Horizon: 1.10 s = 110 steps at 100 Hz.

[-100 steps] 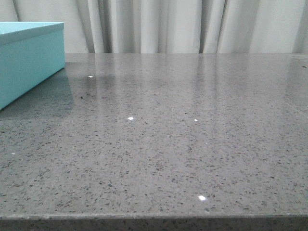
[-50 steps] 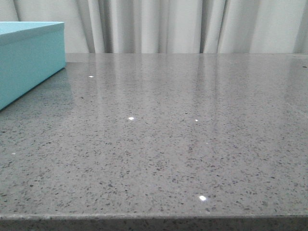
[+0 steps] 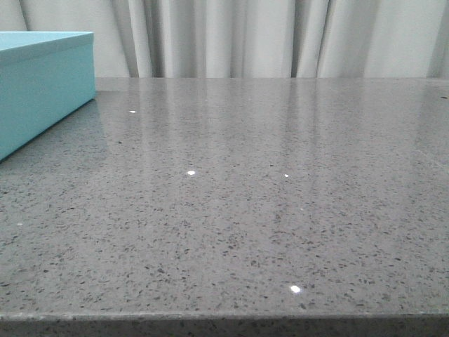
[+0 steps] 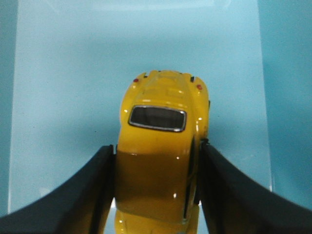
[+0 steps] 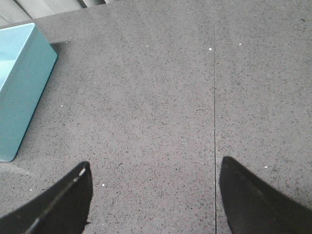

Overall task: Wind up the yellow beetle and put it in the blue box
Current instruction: 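Move the car over the blue box with the left gripper and lower it, then open the left gripper to release the car inside the box and withdraw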

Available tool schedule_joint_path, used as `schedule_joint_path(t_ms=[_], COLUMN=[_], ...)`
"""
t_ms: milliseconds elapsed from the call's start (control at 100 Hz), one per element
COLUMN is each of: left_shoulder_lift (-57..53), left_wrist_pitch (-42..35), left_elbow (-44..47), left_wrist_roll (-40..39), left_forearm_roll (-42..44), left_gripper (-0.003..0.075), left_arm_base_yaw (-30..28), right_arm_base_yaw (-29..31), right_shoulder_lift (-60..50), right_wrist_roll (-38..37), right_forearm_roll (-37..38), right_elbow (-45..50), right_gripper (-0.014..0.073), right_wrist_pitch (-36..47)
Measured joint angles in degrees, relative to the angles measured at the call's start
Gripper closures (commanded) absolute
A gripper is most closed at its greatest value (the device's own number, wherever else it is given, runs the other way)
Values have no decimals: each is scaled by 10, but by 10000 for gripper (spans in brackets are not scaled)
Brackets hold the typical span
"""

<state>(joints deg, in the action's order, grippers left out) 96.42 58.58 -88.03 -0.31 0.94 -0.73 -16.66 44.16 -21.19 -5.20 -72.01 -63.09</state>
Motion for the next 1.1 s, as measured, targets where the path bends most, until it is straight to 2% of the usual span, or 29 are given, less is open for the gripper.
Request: schedule_joint_path(t_ms=[220, 410, 510, 940, 1000, 1100], left_shoulder_lift=[31, 37, 37, 27, 16, -10], left_wrist_pitch=[3, 3, 3, -7, -13, -17], left_elbow=[0, 1, 1, 1, 1, 1], left_wrist_roll=[0, 0, 0, 3, 3, 9], left_forearm_roll=[0, -3, -3, -5, -5, -5], left_gripper=[508, 357, 331, 342, 377, 498], left_arm_base_yaw=[0, 0, 0, 0, 0, 0], right_arm_base_yaw=[0, 0, 0, 0, 0, 0], right_shoulder_lift=[0, 0, 0, 0, 0, -5], right_wrist_roll=[0, 0, 0, 11, 22, 40], right_forearm_roll=[-2, -3, -3, -3, -3, 4], right_elbow=[0, 0, 0, 0, 0, 1], right_gripper=[53, 53, 53, 53, 53, 55], right_wrist_pitch=[0, 0, 0, 1, 5, 17])
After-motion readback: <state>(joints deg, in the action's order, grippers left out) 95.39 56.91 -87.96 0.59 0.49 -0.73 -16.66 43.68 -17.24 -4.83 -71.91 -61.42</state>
